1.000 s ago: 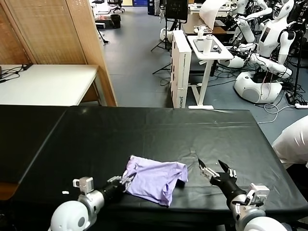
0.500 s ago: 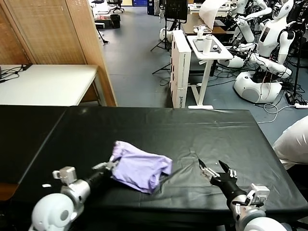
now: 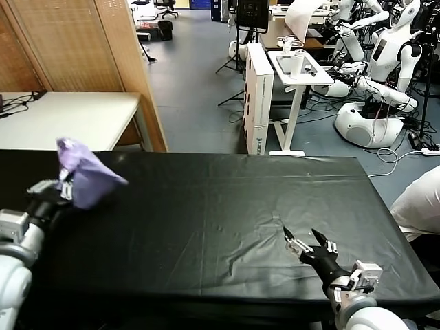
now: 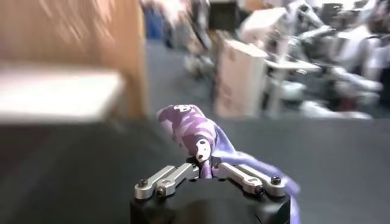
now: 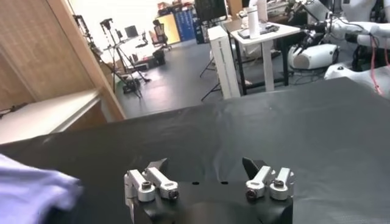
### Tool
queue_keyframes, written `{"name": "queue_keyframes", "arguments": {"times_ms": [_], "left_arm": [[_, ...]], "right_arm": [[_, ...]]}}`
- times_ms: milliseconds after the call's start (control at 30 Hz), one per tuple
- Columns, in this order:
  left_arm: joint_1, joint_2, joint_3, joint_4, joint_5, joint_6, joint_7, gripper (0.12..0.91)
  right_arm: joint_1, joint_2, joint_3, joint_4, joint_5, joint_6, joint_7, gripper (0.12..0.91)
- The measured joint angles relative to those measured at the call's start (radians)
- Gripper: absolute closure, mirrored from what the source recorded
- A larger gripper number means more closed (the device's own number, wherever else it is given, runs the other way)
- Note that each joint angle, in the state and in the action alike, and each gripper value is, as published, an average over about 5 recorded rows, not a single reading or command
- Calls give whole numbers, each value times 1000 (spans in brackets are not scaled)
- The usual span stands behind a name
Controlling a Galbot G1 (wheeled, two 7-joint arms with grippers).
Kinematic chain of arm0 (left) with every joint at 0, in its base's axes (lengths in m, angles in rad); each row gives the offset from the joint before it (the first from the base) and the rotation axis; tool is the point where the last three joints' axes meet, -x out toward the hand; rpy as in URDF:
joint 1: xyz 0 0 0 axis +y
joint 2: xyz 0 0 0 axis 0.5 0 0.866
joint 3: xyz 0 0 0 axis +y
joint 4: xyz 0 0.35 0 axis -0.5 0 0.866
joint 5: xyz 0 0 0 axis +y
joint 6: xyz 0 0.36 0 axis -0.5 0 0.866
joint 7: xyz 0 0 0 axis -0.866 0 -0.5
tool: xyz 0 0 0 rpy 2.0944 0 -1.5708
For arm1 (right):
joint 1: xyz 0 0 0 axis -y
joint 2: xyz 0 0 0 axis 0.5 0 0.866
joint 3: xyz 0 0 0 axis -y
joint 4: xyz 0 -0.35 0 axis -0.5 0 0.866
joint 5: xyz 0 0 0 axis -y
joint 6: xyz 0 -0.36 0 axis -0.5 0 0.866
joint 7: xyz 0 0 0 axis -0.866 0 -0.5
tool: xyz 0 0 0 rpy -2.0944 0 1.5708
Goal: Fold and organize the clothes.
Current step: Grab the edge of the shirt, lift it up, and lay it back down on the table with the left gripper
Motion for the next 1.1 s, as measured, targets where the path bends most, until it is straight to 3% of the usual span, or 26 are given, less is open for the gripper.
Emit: {"name": "queue_keyframes", "arguments": {"times_ms": [100,200,367,500,633,900,1100], "left_arm": [[25,1,73,0,152,-17,11,822],[47,-24,210,33,276,-17,12,822],[64,-75,465,121,340,48,18,822],[56,-85,592,145,259,115,9,822],[22,-75,643,137,127,161,-17,822],[-78,-87,683,136,-166,167,-92,822],[-162,-132,713,169,-275,167,-145,822]], "right_arm": [[5,1,-1,-4,0,0,1,118],[12,1,-1,-6,0,0,2,118],[23,-6,9,-14,3,0,4,118],[28,-6,10,-23,4,0,7,118],[34,-2,5,-25,4,-1,8,118],[34,5,3,-26,2,-3,12,118],[9,19,-3,-15,-9,-3,12,118]]}}
